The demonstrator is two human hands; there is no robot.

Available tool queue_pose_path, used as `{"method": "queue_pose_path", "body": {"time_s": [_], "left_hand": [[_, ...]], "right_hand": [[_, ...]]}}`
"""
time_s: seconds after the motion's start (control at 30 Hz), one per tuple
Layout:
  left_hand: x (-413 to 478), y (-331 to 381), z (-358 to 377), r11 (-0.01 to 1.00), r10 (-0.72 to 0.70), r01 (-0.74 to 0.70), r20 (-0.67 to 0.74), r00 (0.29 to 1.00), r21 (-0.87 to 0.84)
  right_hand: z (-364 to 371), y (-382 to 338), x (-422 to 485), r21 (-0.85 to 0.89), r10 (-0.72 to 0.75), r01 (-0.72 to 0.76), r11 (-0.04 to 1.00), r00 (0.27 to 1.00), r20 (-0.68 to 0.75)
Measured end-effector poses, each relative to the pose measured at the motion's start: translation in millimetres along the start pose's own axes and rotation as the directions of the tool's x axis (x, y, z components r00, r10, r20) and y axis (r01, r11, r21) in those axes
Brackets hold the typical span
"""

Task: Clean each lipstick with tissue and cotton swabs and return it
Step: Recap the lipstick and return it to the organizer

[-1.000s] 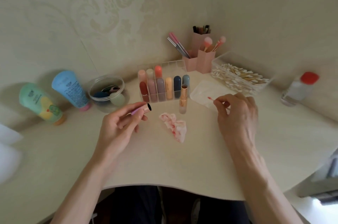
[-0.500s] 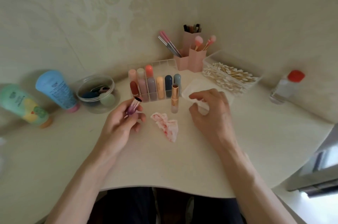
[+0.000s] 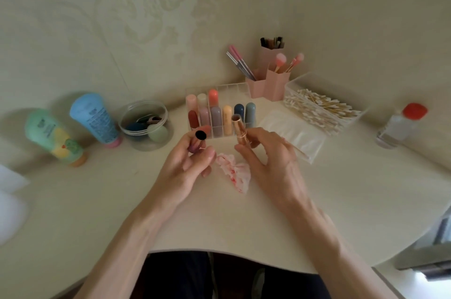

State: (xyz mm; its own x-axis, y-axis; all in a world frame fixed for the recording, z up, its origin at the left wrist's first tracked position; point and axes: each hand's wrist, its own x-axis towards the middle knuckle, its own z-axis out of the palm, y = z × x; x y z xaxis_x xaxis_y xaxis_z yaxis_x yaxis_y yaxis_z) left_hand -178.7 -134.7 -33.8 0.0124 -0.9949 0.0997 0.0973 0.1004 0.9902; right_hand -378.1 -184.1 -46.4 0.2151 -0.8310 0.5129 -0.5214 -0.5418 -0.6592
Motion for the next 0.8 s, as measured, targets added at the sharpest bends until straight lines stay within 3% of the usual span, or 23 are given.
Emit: {"method": "queue_pose_path", "body": {"time_s": [0.13, 0.3, 0.53, 0.7, 0.8], "left_hand": [[-4.6, -0.4, -0.9, 0.998, 0.029, -0.031, -0.028, 0.999, -0.054], [-5.6, 2.1, 0.9, 0.992, 0.116, -0.111, -0.064, 0.991, 0.066], [-4.5, 3.5, -2.8, 0.995, 0.104, -0.103, -0.197, 0.975, 0.018], [-1.9, 3.1, 2.4, 0.995, 0.095, -0.084, -0.238, 0.967, 0.055], [1.0, 6.5, 5.3, 0.994, 0.096, -0.082, -0.236, 0.967, 0.068]], "right_hand": [[0.2, 5.6, -1.5, -0.094, -0.13, 0.125, 0.988, 0.991, -0.042], [1.9, 8.0, -2.5, -0.114, -0.168, 0.164, 0.98, 0.986, -0.018], [-0.8, 5.5, -4.1, -0.285, -0.208, 0.185, 0.94, 0.977, -0.053], [0.3, -2.4, -6.3, -0.258, -0.267, 0.253, 0.932, 0.963, -0.021], [0.9, -4.7, -7.0, -0.215, -0.227, 0.211, 0.953, 0.973, -0.051]]}}
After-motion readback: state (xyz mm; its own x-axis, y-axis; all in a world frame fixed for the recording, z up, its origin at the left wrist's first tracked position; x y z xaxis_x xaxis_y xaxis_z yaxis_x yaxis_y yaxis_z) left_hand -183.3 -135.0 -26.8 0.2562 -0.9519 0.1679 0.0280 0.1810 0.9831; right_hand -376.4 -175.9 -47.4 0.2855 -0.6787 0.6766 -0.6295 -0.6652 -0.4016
